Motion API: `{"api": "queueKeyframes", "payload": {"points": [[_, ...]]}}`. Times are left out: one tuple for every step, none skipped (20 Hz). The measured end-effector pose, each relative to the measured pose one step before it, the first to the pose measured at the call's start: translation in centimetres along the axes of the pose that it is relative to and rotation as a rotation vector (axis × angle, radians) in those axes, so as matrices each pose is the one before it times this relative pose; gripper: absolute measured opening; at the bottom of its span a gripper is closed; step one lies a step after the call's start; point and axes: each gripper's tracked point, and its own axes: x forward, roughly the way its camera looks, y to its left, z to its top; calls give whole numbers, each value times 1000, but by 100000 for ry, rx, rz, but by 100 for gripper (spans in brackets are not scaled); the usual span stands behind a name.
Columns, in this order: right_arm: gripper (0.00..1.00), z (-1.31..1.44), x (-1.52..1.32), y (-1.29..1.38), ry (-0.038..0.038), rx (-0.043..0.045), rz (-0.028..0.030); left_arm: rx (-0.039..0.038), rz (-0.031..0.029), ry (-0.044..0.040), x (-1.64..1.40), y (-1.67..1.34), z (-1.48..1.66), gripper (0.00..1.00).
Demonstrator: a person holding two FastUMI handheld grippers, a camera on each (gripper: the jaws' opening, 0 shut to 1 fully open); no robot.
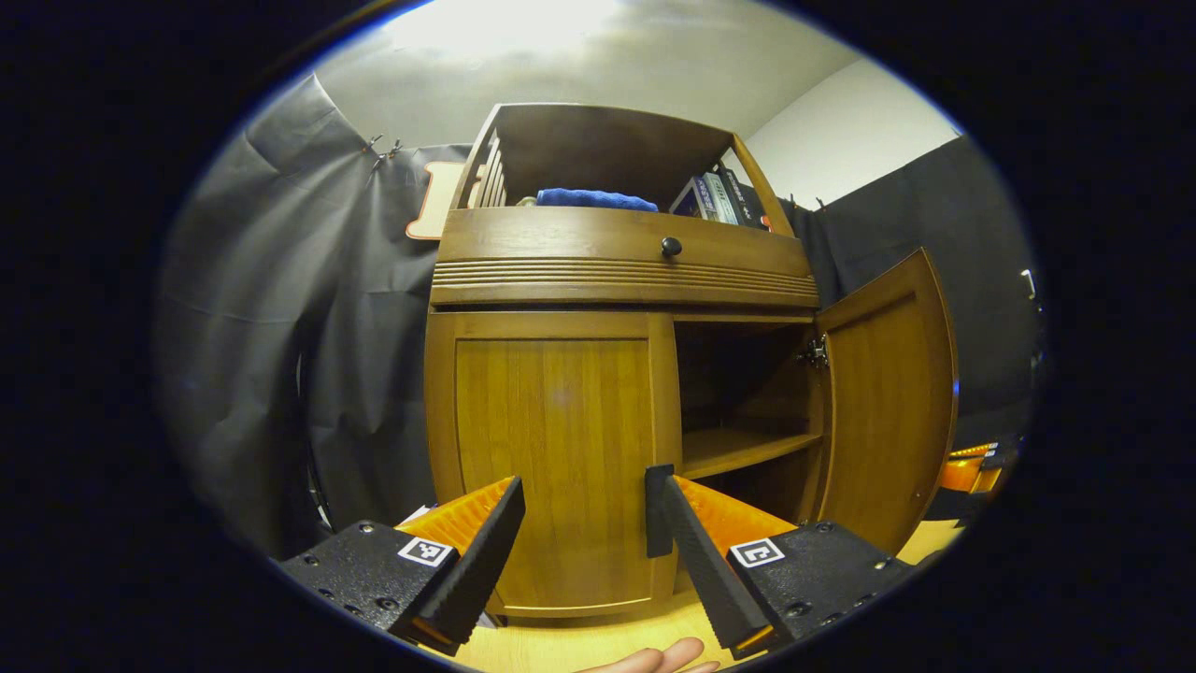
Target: Open the right door of the double-door shoe cabinet with the right hand, and open the left door with the left hand.
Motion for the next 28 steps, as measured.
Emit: {"api": "queueKeyframes", "payload": {"points": [[2,239,-165,-1054,-707,-839,-2882,-69,-42,111,24,-69,0,87],[4,-34,185,-1674,-522,-1560,-3266,-79,-156,194,28,-90,-127,87],[2,24,245,-1762,120,-1566,-3285,-144,-133,179,8,-116,5,87],[2,-13,198,-1439,27,-409,-2395,-303,-167,249,115,-46,-145,87],[2,96,215,-492,185,2994,1897,-214,-118,478,87,-100,-107,87],[1,-10,158,-225,245,2903,1818,-120,131,547,179,6,-244,87],[1,60,203,-810,-164,1382,821,-105,274,656,126,15,-155,87],[1,-60,149,-733,64,722,1940,-140,142,569,154,-58,-236,87],[1,22,219,-474,-195,-4,1833,-180,54,587,195,-94,-173,87],[1,34,272,-716,-150,-1339,1726,0,-122,603,226,-137,-184,87],[1,66,366,-735,350,-833,2185,75,-285,474,215,-168,-154,87],[1,-43,282,-805,828,963,2445,113,-381,103,204,-140,-209,87],[1,98,265,-532,409,1317,2862,97,-527,-415,264,-251,-68,87],[1,27,345,-454,348,1047,3225,-52,-661,-397,271,-262,-72,87],[0,76,229,-298,410,868,2278,-119,-565,104,348,-224,-142,87],[2,-68,135,34,453,483,2120,-293,-282,544,352,-166,-348,87],[2,11,96,-106,500,-616,680,-682,33,657,29,-390,-823,93],[2,27,-127,-82,296,-2004,38,-604,-47,921,419,-181,-428,87],[2,42,18,-84,427,-2578,-96,-688,-292,969,475,-236,-438,87],[2,71,-63,171,279,-1457,147,-727,-367,1128,524,-253,-507,93],[2,-81,-42,217,782,-101,34,-746,-76,1558,506,-189,-540,93],[2,-150,-66,30,511,-209,327,-567,83,1081,619,-39,-540,93],[2,-244,-108,-435,1062,-541,-1999,-504,215,1085,608,-60,-502,87],[2,65,1,-31,-1015,-1172,-1893,-434,-178,-271,683,-121,-412,87],[3,-226,-556,203,-774,-258,-1044,-47,-65,17,779,-99,-439,93],[19,-554,-731,44,338,-368,-1102,406,261,-520,580,252,-384,93],[20,-307,-789,-272,58,-361,-2396,-173,997,-728,988,171,-468,90],[20,-169,-714,-844,-315,-528,-3224,-1065,787,66,817,141,-577,87]]}}
